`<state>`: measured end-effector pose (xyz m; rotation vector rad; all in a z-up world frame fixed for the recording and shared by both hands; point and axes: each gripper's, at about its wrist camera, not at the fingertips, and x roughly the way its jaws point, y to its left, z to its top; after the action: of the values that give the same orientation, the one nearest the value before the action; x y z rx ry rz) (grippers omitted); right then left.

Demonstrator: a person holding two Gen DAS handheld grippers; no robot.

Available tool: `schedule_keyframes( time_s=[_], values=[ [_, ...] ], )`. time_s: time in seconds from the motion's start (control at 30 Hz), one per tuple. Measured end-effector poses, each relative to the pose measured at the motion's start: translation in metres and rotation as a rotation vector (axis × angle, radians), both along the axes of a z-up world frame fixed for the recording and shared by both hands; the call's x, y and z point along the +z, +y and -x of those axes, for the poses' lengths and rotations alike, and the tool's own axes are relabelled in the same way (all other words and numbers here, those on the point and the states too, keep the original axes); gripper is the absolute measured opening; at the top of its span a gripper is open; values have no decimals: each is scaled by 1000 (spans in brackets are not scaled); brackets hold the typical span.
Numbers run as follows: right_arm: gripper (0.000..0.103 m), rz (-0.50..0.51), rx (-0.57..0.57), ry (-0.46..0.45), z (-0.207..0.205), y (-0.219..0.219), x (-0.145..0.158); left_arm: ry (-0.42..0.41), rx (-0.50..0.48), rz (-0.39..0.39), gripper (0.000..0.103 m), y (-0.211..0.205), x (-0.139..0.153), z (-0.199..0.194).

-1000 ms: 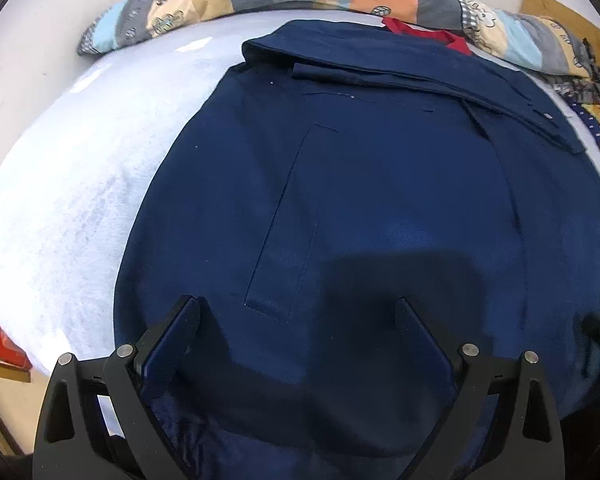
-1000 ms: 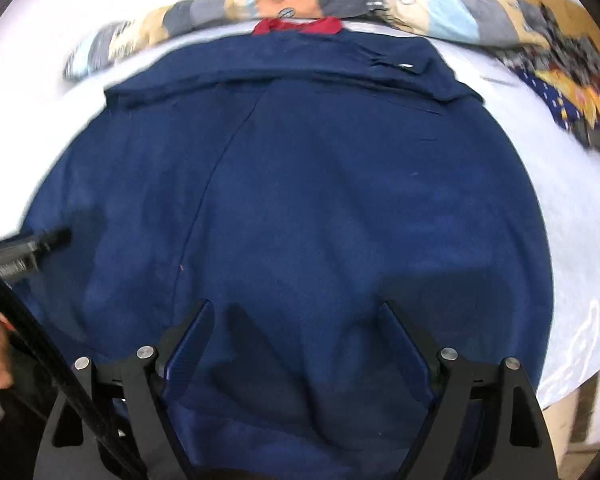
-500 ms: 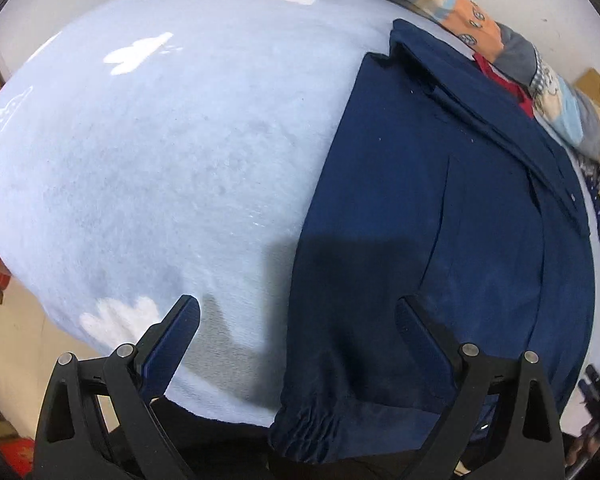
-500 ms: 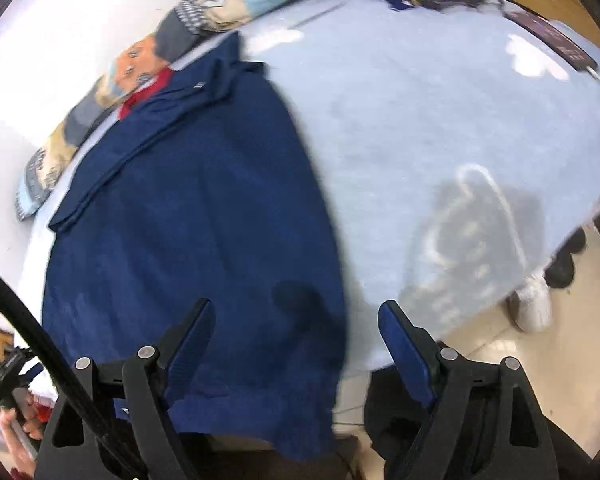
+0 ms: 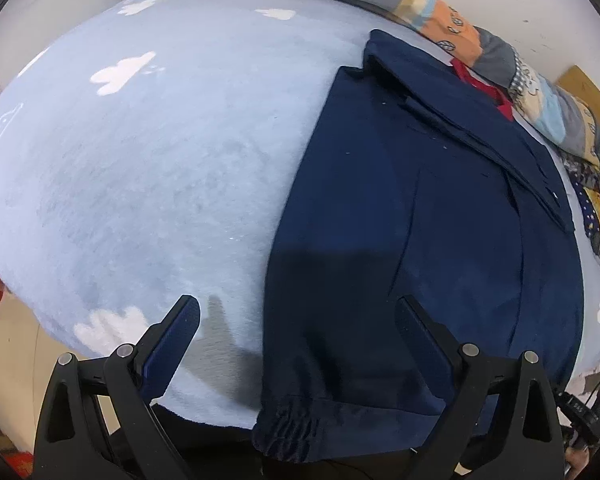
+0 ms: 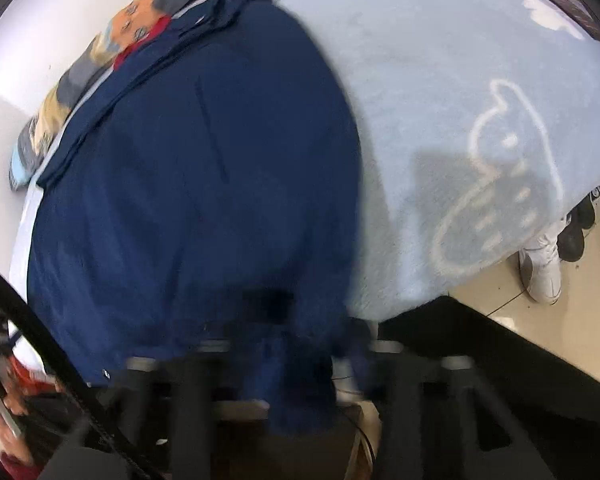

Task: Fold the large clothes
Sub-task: 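Grasp the jacket hem with the right tool while the left tool grasps the hem too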

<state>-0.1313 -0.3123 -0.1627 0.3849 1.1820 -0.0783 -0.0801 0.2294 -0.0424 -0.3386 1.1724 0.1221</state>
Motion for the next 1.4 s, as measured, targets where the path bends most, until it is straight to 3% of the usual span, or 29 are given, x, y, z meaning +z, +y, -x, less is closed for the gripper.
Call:
schedule_keyframes(
  time_s=[0.07,0.17,0.37,0.53,0.7,0.77,0.83,0.9,1.0,1.07,1.13,1.2,1.27,1.3,1.33,1.4],
  values=[
    [17,7,31,-37,2,6,7,-7,-9,-12,98,-1,2,1],
    [14,9,82,-124,6,17,31,-9,-11,-1,98,2,4,3],
    [14,-184,157,-418,7,11,96,9,10,89,98,19,1,5],
    [14,-206,133,-456,-21,-2,115,86,6,165,98,23,-19,3],
    [14,-243,99,-469,-46,-19,123,144,-25,186,97,18,-30,6],
    [14,-242,94,-474,-45,-22,125,136,-44,225,83,17,-31,8],
    [14,-260,92,-467,-47,-21,123,150,-62,267,51,14,-36,9],
    [14,-277,92,-463,-49,-21,123,175,-72,298,37,12,-42,8],
    [14,-263,102,-469,-48,-19,125,173,-93,300,37,5,-41,6],
    [14,-265,103,-472,-48,-19,125,175,-101,303,43,1,-41,3],
    [14,-263,103,-467,-47,-20,123,174,-117,303,62,-5,-42,2],
    [14,-266,100,-463,-45,-22,122,172,-141,279,66,-15,-43,1],
    [14,-263,98,-462,-43,-22,121,160,-164,190,56,-26,-40,1],
    [14,-265,97,-463,-42,-23,121,149,-170,153,28,-30,-38,3],
    [14,-267,98,-465,-41,-23,120,134,-171,143,13,-32,-34,4],
    [14,-259,95,-467,-39,-22,121,83,-162,162,12,-31,-24,6]
  ],
)
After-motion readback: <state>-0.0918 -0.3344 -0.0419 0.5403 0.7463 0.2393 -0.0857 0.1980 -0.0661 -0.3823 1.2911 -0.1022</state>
